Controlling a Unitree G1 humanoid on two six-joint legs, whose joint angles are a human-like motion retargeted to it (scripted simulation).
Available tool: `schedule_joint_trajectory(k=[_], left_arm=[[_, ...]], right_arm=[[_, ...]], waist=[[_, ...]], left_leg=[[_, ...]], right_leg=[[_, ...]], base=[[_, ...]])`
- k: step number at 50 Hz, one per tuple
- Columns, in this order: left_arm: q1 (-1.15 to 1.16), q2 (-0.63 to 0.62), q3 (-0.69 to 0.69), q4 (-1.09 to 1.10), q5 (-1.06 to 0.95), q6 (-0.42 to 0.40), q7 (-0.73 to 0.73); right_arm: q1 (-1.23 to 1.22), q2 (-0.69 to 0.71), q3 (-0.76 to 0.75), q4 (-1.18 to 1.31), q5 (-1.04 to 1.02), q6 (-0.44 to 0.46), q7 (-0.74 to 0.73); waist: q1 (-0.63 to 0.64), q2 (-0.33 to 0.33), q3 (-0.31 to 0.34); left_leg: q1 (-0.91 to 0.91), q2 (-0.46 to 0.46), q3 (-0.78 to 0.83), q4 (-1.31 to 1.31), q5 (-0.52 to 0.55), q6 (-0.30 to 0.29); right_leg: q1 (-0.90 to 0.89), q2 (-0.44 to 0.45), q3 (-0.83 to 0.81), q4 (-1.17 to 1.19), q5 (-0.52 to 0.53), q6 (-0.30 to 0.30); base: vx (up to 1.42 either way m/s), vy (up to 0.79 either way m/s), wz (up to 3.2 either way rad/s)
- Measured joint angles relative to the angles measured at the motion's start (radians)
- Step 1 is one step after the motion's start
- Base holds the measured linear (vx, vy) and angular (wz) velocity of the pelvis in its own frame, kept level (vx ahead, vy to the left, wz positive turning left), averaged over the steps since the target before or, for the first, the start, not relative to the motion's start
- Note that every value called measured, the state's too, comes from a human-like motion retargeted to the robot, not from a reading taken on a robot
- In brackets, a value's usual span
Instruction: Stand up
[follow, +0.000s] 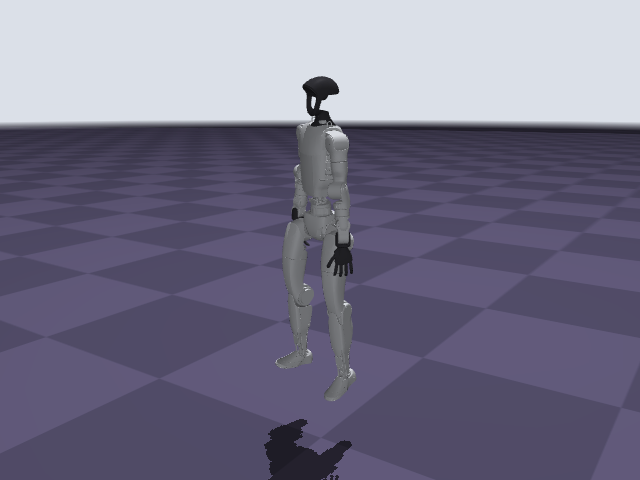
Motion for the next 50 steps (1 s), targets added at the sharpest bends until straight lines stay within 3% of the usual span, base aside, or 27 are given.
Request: schedule_joint_trajectory(k=[28, 50], left_arm=[[-0.024, 0.019, 0.003, -0.003, -0.001, 0.015, -0.01], [-0.01, 0.013, 0.022, -0.006, -0.002, 0.013, -0.017]], right_arm=[[0.053, 0.006, -0.02, 0.027, 0.011, 0.013, 0.003], [0.042, 0.002, -0.012, 0.024, 0.017, 0.007, 0.0]], waist=[[-0.022, 0.002, -0.003], [-0.016, 0.002, -0.005]], left_leg=[[0.068, -0.025, 0.013, -0.033, -0.012, 0.009], [0.053, -0.033, -0.011, -0.038, 0.004, 0.005]], right_leg=[[0.025, 0.0, 0.066, 0.016, 0.001, 0.025], [0.033, -0.01, 0.024, -0.008, 0.005, 0.019]], base=[[0.0, 0.0, -0.01], [0.0, 0.0, 0.0]])
